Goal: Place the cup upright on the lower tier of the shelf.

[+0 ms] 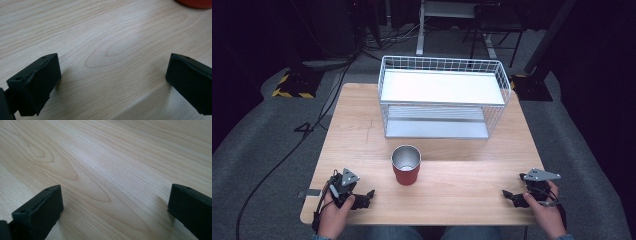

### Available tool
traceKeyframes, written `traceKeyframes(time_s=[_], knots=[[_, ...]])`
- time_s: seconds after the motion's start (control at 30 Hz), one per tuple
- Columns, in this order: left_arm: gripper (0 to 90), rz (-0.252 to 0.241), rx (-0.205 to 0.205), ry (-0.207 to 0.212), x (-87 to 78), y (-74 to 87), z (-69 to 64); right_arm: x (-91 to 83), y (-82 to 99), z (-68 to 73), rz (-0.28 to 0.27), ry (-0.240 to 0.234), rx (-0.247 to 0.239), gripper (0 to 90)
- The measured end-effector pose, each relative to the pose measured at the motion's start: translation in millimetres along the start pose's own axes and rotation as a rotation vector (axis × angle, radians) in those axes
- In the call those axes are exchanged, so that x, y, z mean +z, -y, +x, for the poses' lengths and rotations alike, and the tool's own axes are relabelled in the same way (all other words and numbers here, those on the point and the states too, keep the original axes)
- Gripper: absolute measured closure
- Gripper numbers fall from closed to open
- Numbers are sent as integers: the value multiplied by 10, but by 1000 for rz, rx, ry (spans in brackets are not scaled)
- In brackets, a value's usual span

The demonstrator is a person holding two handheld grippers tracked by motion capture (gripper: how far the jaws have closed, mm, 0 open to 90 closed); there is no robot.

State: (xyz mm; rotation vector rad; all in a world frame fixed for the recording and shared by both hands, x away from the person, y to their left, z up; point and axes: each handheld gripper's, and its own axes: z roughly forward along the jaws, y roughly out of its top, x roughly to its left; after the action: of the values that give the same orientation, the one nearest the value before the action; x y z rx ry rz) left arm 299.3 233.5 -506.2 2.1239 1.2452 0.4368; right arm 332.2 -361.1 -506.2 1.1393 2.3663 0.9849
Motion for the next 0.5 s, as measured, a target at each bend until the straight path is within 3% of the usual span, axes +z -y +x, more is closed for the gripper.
traceKeyframes(time_s=[0.1, 0.2, 0.27, 0.5], knots=[[40, -30, -28, 11, -19, 7, 16, 0, 0, 0, 0, 0, 0, 0], [198, -56, -52, 27, -69, 7, 51, 0, 0, 0, 0, 0, 0, 0], [145, -61, -64, 33, -79, 6, 50, 0, 0, 0, 0, 0, 0, 0], [156, -187, -61, 89, -199, -67, 2, 0, 0, 0, 0, 0, 0, 0]])
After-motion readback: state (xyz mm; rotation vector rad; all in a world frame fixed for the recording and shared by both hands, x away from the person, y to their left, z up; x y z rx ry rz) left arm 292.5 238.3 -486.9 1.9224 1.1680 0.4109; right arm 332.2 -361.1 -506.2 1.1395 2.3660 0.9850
